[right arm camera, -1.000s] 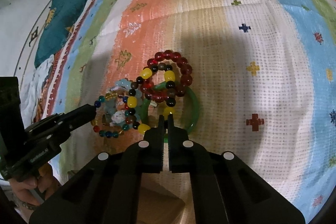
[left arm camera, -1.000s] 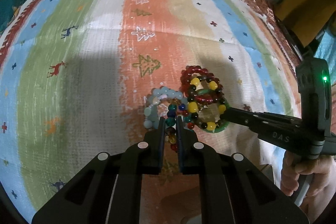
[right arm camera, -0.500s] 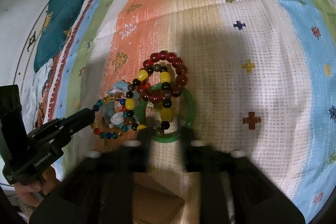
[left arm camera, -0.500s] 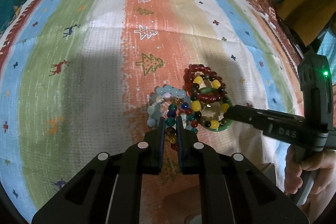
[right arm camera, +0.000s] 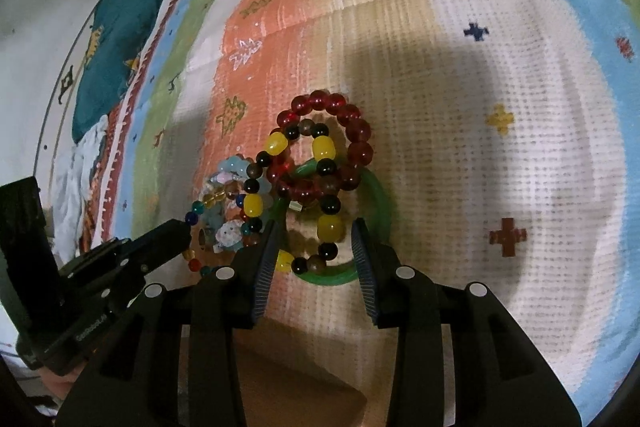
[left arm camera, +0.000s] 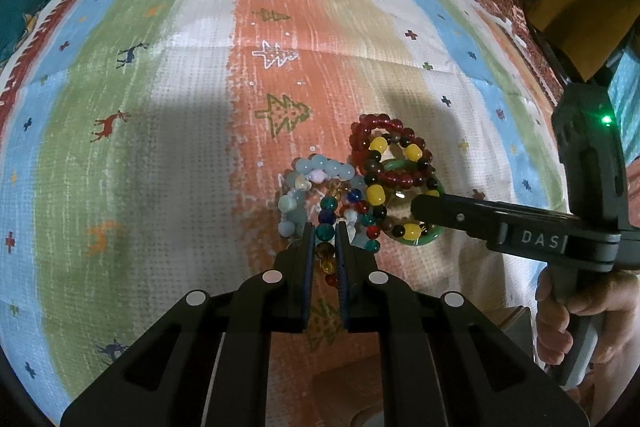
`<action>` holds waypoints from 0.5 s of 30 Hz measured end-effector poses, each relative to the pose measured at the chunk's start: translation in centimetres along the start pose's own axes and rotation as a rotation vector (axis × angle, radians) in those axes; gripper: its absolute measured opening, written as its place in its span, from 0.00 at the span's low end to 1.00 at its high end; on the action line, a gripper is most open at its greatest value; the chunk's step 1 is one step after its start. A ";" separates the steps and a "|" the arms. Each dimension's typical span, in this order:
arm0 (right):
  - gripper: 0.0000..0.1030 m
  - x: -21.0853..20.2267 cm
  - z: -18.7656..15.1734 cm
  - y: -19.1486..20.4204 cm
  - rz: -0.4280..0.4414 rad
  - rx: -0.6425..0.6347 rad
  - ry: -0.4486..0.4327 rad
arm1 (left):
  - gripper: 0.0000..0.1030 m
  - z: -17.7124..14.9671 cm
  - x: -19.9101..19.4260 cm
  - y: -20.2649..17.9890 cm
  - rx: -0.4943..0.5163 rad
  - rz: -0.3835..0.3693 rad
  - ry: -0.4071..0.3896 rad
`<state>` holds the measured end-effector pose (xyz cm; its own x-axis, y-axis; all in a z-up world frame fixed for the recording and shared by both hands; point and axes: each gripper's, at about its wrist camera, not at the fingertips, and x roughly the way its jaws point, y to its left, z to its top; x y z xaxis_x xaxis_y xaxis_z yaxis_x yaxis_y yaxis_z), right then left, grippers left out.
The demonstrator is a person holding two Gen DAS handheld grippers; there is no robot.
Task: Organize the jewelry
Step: 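Close left tool on multicolour bead bracelet while right tool grasps black-and-yellow bracelet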
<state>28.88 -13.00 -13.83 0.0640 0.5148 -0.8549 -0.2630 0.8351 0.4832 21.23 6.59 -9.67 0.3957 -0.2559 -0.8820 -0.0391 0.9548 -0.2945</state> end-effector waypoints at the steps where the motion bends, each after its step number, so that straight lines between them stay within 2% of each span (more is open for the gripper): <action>1: 0.36 0.1 0.0 0.1 -0.003 -0.005 0.003 | 0.09 0.0 0.0 0.0 0.000 0.001 0.000; 3: 0.34 0.2 -0.1 0.3 -0.013 -0.018 0.005 | 0.09 0.1 0.0 0.2 -0.005 0.000 -0.001; 7: 0.14 0.4 -0.3 0.1 -0.028 -0.026 0.018 | 0.09 0.1 0.1 0.2 -0.003 -0.001 0.001; 15: 0.12 -0.7 -0.5 0.4 -0.032 -0.055 -0.009 | 0.09 0.3 -0.9 0.0 0.002 -0.010 -0.019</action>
<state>28.27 -13.15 -13.09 0.0814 0.4898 -0.8680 -0.3129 0.8394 0.4444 21.11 6.88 -8.82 0.4138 -0.2629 -0.8716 -0.0333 0.9524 -0.3031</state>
